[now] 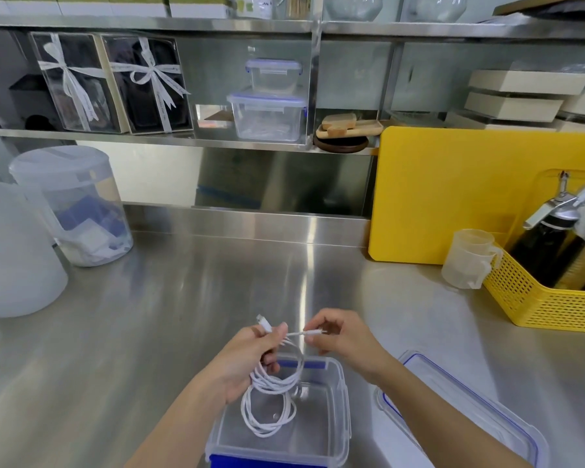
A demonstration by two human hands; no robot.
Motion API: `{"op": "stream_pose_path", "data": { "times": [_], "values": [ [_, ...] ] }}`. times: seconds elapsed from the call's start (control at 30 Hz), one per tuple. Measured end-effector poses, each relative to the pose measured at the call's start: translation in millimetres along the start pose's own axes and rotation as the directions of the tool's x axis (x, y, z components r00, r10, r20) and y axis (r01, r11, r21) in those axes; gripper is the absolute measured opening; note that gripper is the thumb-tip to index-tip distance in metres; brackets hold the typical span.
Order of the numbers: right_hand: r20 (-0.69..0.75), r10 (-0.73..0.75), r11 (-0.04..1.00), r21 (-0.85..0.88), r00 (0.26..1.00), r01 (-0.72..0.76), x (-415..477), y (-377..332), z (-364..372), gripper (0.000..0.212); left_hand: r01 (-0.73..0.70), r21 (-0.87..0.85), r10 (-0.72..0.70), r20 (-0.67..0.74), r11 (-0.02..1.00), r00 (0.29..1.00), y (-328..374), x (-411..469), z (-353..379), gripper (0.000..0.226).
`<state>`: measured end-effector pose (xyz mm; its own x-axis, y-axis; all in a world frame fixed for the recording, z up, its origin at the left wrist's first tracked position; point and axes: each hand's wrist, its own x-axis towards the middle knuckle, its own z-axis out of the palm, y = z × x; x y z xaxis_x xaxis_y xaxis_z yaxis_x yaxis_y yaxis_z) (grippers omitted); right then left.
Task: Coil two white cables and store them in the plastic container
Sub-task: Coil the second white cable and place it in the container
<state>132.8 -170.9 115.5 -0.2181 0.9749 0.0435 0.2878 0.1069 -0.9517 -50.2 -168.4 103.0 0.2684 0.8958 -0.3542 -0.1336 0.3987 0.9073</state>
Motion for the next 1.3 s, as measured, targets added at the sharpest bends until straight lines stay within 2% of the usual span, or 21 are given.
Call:
{"op": "stream_pose_path", "data": {
  "times": [0.1,0.23,0.3,0.37,0.4,0.47,0.53,0.63,0.67,0.7,0.73,0.8,0.83,0.93,1.0,1.13,1.27,1.3],
  "values": [
    [0.045,0.003,0.99,-0.142,0.999,0.003,-2,4,7,0.005,0.003,0.003,-0.002,-0.101,1.0,0.995,-4,3,1,0.03],
    [0.088,0.044,0.934,-0.358,0.995,-0.01,-3,5,7,0.015,-0.019,0.073,0.029,-0.139,0.997,0.99,-10,1,-3,0.016],
    [0.124,0.089,0.961,-0.273,0.988,-0.052,-5,2,6,0.021,-0.018,0.126,0.038,-0.157,0.992,0.987,-12,0,-5,0.014],
    [0.117,0.098,0.984,-0.159,0.988,-0.079,-6,-2,9,0.016,-0.022,0.131,0.041,-0.15,0.991,0.988,-15,0,-4,0.013],
    [0.101,0.083,0.976,-0.208,0.991,-0.061,-6,-3,11,0.021,-0.027,0.13,0.045,-0.137,0.991,0.99,-16,0,-1,0.012],
    [0.1,0.025,0.886,-0.462,0.995,0.024,-6,-2,16,0.026,-0.024,0.159,0.044,-0.124,0.987,0.991,-18,1,4,0.012],
    [0.098,-0.02,0.755,-0.651,0.995,0.079,-8,-1,19,0.018,0.003,0.149,0.013,-0.105,0.989,0.994,-22,1,8,0.017],
    [0.088,-0.014,0.715,-0.696,0.996,0.072,-11,7,19,0.018,0.065,-0.052,-0.069,-0.08,0.997,0.994,-28,0,10,0.011],
    [0.083,-0.011,0.708,-0.703,0.997,0.066,-12,11,19,0.019,0.068,-0.063,-0.075,-0.109,0.996,0.991,-31,0,10,0.01],
    [0.074,-0.006,0.695,-0.717,0.997,0.057,-14,14,20,0.019,0.053,0.02,-0.049,-0.147,0.998,0.988,-34,1,10,0.012],
    [0.06,0.002,0.679,-0.733,0.998,0.043,-16,18,22,0.02,0.018,0.181,0.013,-0.165,0.983,0.986,-36,2,9,0.013],
    [0.025,0.009,0.677,-0.736,1.0,0.013,-19,27,24,0.018,-0.068,0.506,0.144,-0.113,0.86,0.983,-37,4,9,0.013],
    [0.006,0.017,0.685,-0.728,1.0,-0.007,-20,30,25,0.016,-0.101,0.611,0.178,-0.067,0.786,0.982,-36,4,8,0.013],
    [-0.032,0.032,0.693,-0.719,0.999,-0.045,-24,38,27,0.014,-0.159,0.774,0.17,0.067,0.613,0.983,-39,10,5,0.014],
    [-0.041,0.03,0.681,-0.731,0.999,-0.051,-26,41,29,0.013,-0.169,0.834,0.168,0.093,0.525,0.981,-45,15,5,0.014],
    [0.007,0.021,0.506,-0.863,1.0,-0.004,-26,46,40,0.016,-0.191,0.927,0.222,0.123,0.322,0.967,-55,21,7,0.003],
    [0.028,-0.034,0.278,-0.96,0.999,0.037,-20,48,46,0.01,-0.208,0.957,0.205,0.166,0.204,0.965,-63,26,6,0.014],
    [0.044,-0.018,0.253,-0.966,0.999,0.047,-19,50,47,0.009,-0.213,0.96,0.187,0.179,0.182,0.966,-63,26,6,0.017]
  ]
}}
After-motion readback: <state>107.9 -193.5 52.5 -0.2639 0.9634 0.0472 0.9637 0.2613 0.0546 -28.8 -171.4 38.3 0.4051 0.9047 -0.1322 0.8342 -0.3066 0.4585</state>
